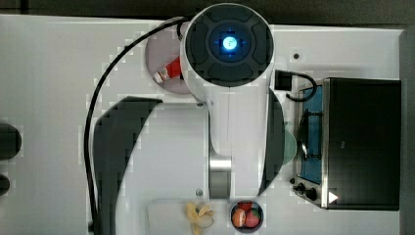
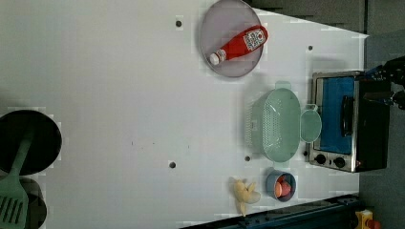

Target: Drag strainer right to left.

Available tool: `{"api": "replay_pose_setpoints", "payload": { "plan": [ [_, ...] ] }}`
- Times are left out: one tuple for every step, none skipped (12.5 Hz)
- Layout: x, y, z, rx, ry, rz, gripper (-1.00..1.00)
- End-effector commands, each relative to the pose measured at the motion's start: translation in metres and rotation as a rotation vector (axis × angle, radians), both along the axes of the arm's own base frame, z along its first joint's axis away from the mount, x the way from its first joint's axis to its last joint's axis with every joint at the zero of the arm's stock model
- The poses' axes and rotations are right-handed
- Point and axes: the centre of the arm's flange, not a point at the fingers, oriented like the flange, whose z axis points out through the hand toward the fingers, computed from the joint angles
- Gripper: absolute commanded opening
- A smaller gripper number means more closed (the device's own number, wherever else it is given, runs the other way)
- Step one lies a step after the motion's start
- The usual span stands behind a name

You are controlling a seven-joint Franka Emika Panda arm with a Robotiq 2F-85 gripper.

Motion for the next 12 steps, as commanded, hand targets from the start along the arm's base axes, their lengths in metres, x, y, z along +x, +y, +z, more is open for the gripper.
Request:
{"api": "replay_pose_setpoints", "payload": {
  "plan": [
    [-0.191, -0.04, 0.061, 0.009, 0.001, -0.156, 0.6],
    [-0.191, -0.04, 0.061, 0.009, 0.002, -0.156, 0.82],
    [-0.19, -0.04, 0.059, 0.009, 0.005, -0.155, 0.99],
    [-0.187, -0.04, 0.054, 0.008, 0.014, -0.155, 1.0],
    [-0.182, -0.04, 0.046, 0.007, 0.021, -0.158, 1.0],
    [-0.174, -0.039, 0.036, 0.005, 0.024, -0.16, 1.0],
    [-0.165, -0.038, 0.023, 0.003, 0.021, -0.161, 1.0],
    [-0.154, -0.038, 0.005, 0.001, 0.016, -0.169, 1.0],
    [-0.144, -0.037, -0.017, -0.001, 0.018, -0.186, 1.0],
    [-0.135, -0.036, -0.043, -0.003, 0.022, -0.211, 1.0],
    [-0.127, -0.035, -0.07, -0.005, 0.023, -0.247, 1.0],
    [-0.119, -0.035, -0.098, -0.007, 0.018, -0.287, 1.0]
  ]
}}
